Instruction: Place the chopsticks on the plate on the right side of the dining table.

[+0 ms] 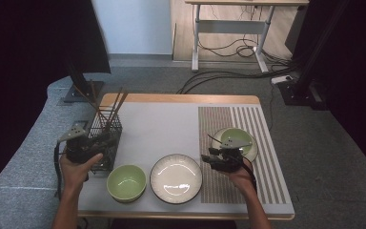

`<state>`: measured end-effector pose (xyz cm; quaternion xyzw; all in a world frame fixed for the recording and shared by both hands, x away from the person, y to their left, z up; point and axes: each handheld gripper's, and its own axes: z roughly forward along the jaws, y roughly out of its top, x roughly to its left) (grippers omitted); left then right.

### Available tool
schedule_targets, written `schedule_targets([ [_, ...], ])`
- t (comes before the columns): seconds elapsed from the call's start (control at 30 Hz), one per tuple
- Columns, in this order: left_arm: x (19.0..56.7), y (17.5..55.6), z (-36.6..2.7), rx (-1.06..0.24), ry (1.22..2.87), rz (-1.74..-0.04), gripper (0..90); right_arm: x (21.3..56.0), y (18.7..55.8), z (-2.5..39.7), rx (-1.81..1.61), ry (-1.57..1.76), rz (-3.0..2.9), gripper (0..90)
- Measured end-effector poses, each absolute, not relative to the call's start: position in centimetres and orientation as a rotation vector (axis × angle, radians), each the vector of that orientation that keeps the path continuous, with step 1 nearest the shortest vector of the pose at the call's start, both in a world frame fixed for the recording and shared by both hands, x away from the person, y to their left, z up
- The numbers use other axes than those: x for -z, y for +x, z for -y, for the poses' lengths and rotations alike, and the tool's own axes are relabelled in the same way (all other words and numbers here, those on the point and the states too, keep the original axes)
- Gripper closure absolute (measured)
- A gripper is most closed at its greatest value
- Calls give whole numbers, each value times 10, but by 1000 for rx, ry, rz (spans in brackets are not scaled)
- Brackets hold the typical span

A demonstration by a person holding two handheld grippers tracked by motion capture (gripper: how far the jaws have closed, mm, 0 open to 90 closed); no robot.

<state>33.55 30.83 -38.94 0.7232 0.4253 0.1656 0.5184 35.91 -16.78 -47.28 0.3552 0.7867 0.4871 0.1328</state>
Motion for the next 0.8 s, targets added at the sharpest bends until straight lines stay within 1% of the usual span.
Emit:
schedule_targets([
  [0.43,375,352,-334,-421,1678,-1070,522,473,352,173,-1410,1054,-2267,520],
  [0.8,373,371,-342,-445,1684,-1113,522,472,348,179,-1414,1077,-2240,520],
])
